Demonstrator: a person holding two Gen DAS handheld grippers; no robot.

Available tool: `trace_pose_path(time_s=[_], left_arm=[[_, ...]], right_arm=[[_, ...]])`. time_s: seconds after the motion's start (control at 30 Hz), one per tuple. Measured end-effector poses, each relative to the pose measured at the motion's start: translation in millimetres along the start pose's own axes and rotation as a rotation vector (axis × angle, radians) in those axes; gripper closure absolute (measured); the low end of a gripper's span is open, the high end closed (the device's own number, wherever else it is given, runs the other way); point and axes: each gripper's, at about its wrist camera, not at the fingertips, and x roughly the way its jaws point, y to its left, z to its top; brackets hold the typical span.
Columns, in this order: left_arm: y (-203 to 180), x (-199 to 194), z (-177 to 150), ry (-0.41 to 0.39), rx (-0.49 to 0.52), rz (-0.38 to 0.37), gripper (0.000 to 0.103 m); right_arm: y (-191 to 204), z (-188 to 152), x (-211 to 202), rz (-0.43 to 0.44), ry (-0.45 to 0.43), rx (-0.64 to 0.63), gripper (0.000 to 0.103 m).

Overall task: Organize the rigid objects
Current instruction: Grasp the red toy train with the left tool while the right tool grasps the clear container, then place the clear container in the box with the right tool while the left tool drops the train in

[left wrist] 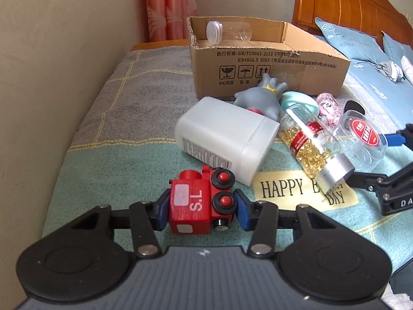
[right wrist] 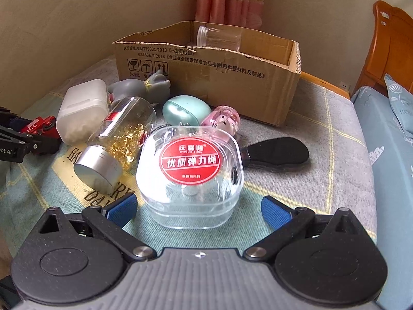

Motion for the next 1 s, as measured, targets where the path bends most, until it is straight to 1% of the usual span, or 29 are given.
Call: trace_pose_path(time_s=[0.1, 0.33, 0.43, 0.73, 0.83, 1.0], left_arm=[[1, 0, 0, 0.000, -0.005, -0.003, 0.054], [1, 1, 1, 0.002, -0.003, -0.008, 0.054], [2, 1, 1, 0.005, 0.002, -0.013, 0.054], [4, -3, 3, 0.031, 0.037, -0.037, 0.054], [5, -8, 3, 0.030, 0.048, -0.046, 0.054], [4, -22, 7, 0.013, 0.065, -0.054, 0.054]], right_arm=[[0, 9, 7, 0.012, -0.002, -0.041, 0.001], [6, 22, 10, 0.034, -0.006, -0.106, 0.022], [7, 22, 7, 0.029, 0.005, -0.113, 0.022], [-3, 13, -9, 0.020, 0.039, -0.062, 0.022], [-7, 10, -18, 0.029, 0.046, -0.046, 0.022], [-9, 18, -34, 0.027, 0.034, -0.068, 0.022]])
